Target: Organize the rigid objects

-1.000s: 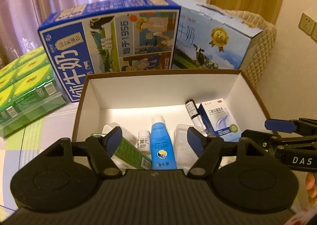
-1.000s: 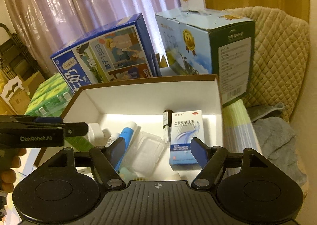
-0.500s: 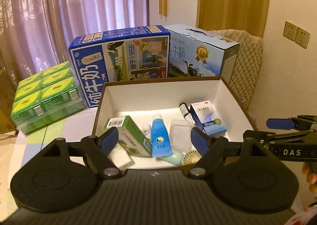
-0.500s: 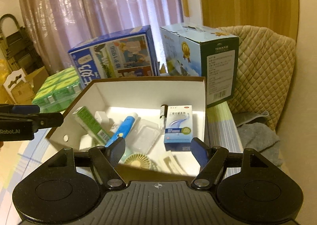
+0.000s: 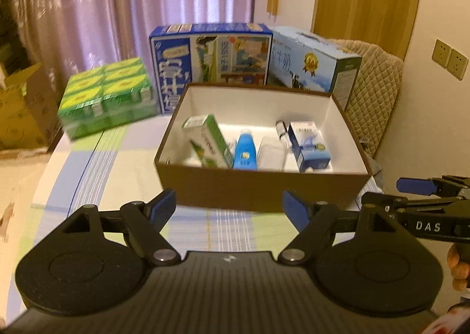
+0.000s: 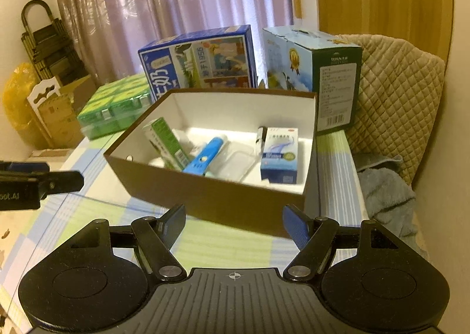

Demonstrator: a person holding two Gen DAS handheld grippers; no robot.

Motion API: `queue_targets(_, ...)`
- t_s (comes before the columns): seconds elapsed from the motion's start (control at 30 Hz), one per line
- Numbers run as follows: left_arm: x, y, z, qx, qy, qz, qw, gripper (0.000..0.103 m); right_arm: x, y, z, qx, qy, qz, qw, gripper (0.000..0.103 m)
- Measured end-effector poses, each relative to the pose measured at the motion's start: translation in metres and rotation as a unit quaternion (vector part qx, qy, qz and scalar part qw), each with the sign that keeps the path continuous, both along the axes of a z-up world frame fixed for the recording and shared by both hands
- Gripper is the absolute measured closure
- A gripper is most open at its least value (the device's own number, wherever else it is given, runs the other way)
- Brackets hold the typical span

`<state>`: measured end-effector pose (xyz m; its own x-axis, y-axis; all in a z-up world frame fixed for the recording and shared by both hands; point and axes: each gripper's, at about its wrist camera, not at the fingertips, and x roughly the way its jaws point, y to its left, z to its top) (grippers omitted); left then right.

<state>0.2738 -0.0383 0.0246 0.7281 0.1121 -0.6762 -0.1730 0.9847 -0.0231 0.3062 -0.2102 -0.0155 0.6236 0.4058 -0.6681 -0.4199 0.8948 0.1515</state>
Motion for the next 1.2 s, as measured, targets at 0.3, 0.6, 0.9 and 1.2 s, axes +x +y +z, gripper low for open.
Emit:
queue_targets(0.3, -0.043, -0.001, -0.007, -0.012, 0.025, -0.001, 0.9996, 0.026, -0.038, -0.008, 0.005, 0.017, 0.019, -0.016, 1.000, 0.033)
queue_targets(0.6, -0.083, 0.007, -0.008, -0.026, 0.037, -0.033, 0.9984, 0.026, -0.090, 0.009, 0.010, 0.012, 0.030, -0.031, 0.999, 0.033)
queue_targets(0.9, -0.123, 0.019, -0.012, -0.031, 0.050, -0.056, 0.9967, 0.027, -0.139, 0.033, 0.006, 0.021, 0.058, -0.036, 0.997, 0.033)
queue_targets(1.2, -0.152, 0.034, -0.018, -0.042, 0.058, -0.060, 0.9957, 0.027, -0.170, 0.055, 0.002, 0.014, 0.067, -0.037, 0.997, 0.033)
